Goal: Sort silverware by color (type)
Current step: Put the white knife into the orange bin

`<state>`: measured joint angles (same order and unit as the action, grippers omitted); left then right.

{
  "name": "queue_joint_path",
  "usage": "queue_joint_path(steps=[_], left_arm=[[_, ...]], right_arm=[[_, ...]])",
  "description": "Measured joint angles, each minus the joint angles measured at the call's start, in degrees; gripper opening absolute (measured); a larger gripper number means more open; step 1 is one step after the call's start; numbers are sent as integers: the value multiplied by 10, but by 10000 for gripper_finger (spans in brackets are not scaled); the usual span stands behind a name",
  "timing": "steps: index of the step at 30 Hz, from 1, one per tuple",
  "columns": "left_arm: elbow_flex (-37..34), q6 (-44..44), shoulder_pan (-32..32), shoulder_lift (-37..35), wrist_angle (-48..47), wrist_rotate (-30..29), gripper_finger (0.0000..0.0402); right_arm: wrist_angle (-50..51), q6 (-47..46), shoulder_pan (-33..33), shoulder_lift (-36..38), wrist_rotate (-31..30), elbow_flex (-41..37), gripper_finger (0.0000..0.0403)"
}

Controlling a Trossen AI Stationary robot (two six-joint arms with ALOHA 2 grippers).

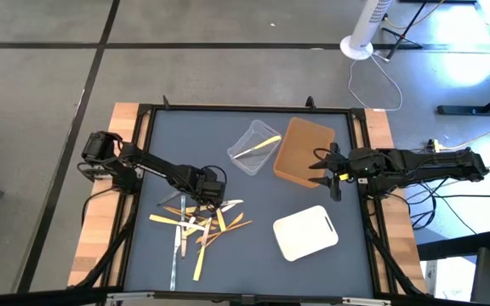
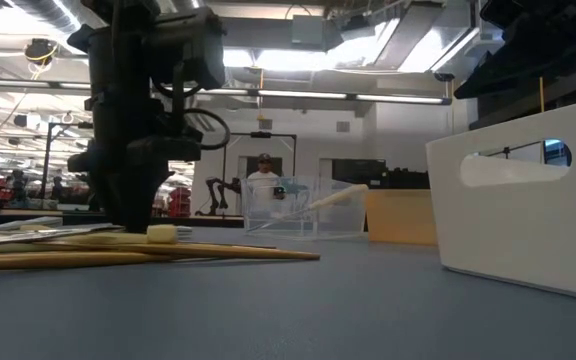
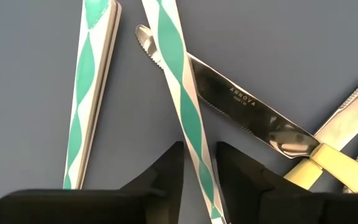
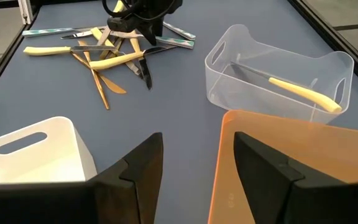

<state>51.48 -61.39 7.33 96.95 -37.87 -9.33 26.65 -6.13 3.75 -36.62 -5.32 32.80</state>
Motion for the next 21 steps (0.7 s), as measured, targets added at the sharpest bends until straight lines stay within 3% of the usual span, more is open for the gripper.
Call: queue_joint_path(steps=[8,21], left_arm=[[0,-2,0,0,2,-5,29],[3,2,-1,-5,17,-38,28]], right_arm=[[0,0,0,0,0,0,186],[0,0,0,0,0,0,186]])
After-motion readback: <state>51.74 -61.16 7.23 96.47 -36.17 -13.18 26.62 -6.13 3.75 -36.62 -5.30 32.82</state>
